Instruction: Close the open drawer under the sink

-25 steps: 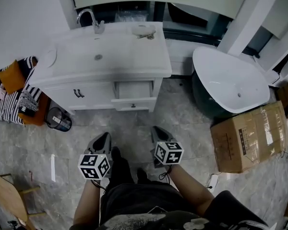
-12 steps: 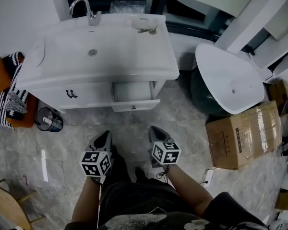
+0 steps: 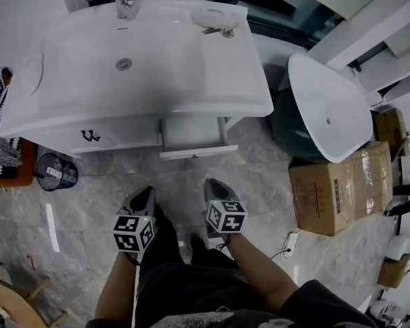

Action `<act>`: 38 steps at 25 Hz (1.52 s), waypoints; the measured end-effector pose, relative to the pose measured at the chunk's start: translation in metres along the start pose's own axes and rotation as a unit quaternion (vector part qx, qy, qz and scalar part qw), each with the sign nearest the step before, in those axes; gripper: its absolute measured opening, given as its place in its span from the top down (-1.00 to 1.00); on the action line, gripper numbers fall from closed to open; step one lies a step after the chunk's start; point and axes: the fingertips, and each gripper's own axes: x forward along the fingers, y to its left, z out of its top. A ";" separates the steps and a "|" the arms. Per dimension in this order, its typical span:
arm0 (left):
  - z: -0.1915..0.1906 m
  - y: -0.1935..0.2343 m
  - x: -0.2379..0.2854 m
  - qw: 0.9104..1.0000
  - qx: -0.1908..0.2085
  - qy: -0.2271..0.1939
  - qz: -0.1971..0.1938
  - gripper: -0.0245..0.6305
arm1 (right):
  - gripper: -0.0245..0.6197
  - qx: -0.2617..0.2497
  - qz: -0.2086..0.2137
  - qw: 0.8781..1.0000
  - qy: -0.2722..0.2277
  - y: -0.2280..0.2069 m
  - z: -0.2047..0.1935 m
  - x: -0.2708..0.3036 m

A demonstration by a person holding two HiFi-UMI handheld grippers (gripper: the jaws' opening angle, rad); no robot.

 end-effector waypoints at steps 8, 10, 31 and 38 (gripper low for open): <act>-0.012 0.043 0.040 1.000 0.003 0.024 -0.012 0.88 | 0.67 0.006 -0.015 1.000 0.023 0.003 -0.021 0.062; -0.017 0.049 0.052 0.999 -0.002 0.029 -0.016 0.88 | 0.46 0.010 -0.019 0.999 0.032 -0.001 -0.027 0.077; -0.041 0.102 0.115 0.999 0.002 0.043 -0.019 0.88 | 0.45 -0.011 -0.091 0.995 0.030 -0.045 -0.044 0.177; -0.047 0.100 0.118 0.998 0.004 0.050 -0.021 0.88 | 0.48 -0.056 -0.079 0.995 0.019 -0.042 -0.038 0.186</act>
